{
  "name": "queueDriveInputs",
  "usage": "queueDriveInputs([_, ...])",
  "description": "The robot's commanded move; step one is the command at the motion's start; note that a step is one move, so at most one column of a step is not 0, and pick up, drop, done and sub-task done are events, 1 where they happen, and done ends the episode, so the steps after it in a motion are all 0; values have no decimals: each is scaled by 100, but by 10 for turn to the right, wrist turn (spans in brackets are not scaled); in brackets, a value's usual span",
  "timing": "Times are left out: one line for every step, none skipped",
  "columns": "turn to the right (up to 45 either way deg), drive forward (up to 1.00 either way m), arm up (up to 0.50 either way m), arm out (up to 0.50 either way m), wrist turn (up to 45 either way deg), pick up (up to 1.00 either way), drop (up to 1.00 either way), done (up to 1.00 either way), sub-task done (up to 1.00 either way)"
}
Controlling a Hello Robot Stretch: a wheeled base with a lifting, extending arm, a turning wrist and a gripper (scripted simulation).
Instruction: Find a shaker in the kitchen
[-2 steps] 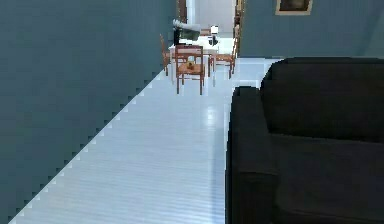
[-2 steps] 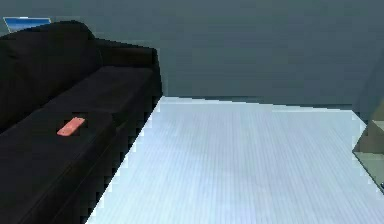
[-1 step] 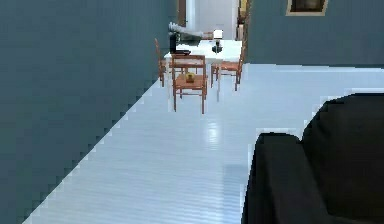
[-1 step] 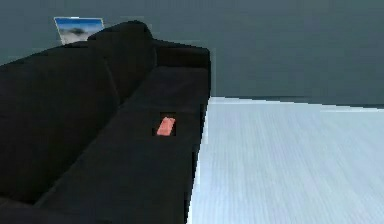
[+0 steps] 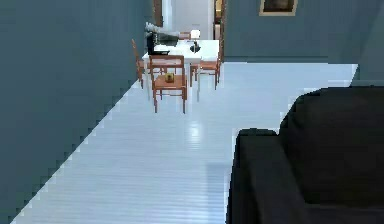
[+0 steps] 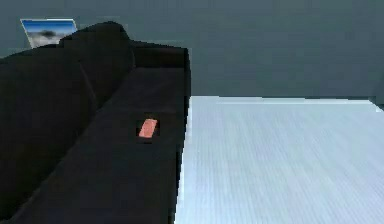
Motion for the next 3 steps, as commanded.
queueDriveInputs([0,100,0,0,0,0,0,0,0])
queueDriveInputs([60,0,0,0,0,0,0,0,0])
queueDriveInputs([0,10,0,0,0,0,0,0,0])
